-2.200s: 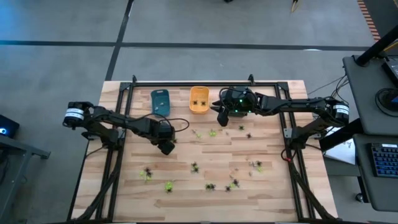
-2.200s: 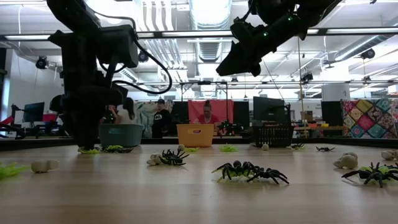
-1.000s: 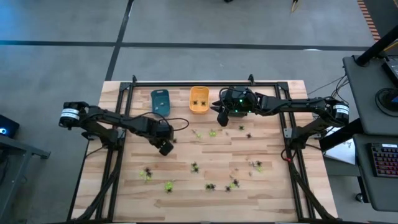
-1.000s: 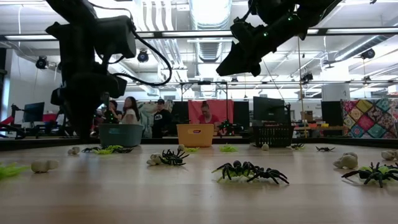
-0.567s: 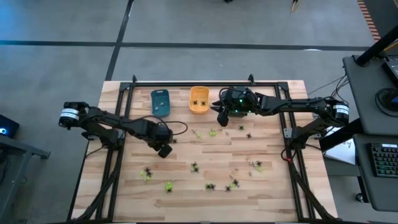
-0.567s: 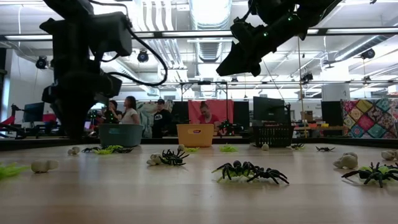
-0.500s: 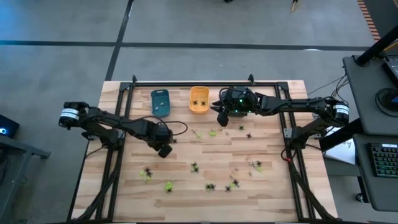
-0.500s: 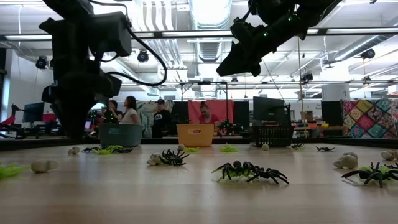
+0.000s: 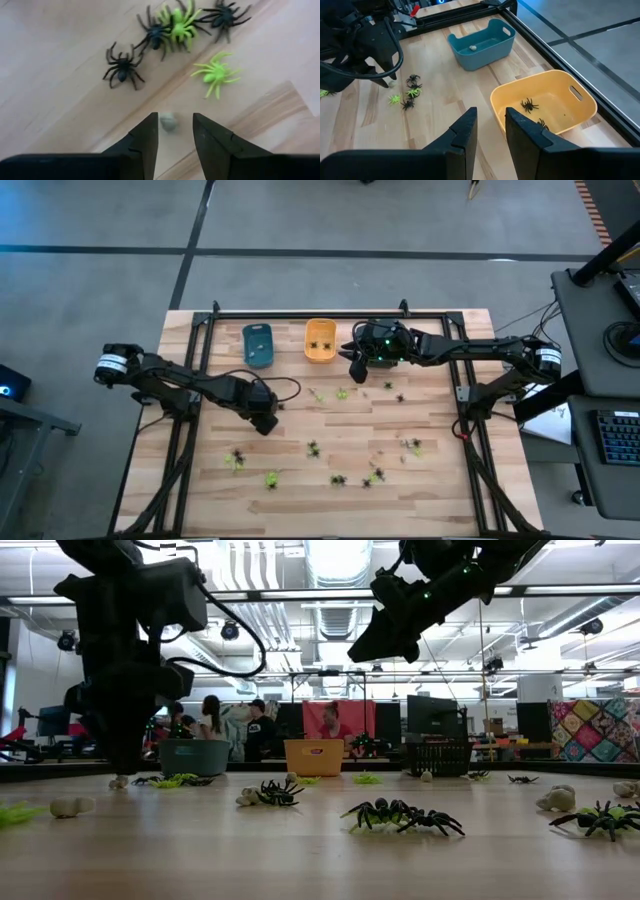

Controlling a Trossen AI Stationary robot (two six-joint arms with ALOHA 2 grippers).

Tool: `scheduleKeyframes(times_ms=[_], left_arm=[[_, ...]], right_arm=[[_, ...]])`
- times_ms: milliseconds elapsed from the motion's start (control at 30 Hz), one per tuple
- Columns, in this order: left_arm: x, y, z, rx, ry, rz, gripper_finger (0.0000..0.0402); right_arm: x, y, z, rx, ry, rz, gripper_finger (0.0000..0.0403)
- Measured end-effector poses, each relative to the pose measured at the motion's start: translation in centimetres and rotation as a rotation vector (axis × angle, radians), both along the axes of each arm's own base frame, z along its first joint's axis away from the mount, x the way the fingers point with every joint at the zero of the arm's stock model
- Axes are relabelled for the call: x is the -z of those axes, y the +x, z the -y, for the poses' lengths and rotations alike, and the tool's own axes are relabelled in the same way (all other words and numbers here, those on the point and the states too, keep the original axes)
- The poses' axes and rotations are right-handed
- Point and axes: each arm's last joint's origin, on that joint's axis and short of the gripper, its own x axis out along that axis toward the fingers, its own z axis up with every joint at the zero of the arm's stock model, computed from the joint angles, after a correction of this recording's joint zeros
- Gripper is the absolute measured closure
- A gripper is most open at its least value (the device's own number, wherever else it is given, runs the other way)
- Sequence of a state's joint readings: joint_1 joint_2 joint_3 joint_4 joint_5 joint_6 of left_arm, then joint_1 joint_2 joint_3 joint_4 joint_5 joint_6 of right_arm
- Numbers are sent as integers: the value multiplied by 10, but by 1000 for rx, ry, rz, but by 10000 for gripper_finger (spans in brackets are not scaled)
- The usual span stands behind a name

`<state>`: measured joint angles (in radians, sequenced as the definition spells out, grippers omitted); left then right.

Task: Sort Halloween decoration
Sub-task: Put the white skull toy into the blue bin

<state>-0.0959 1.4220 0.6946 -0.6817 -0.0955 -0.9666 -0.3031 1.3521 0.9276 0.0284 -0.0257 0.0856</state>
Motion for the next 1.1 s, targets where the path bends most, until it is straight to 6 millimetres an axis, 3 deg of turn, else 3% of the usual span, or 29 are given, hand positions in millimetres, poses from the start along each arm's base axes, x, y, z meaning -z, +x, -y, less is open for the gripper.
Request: scheduleKeyframes(times_ms=[400, 933, 1100], left_arm=[[14, 2, 0, 23, 15, -60, 299], [14, 3, 1, 47, 5, -60, 383], [4, 4, 1, 93, -9, -26, 393]], right_arm=[[0, 0, 0, 3, 7, 1, 305], [0, 0, 0, 3, 7, 0, 305], [0, 0, 0, 1, 3, -1, 308]])
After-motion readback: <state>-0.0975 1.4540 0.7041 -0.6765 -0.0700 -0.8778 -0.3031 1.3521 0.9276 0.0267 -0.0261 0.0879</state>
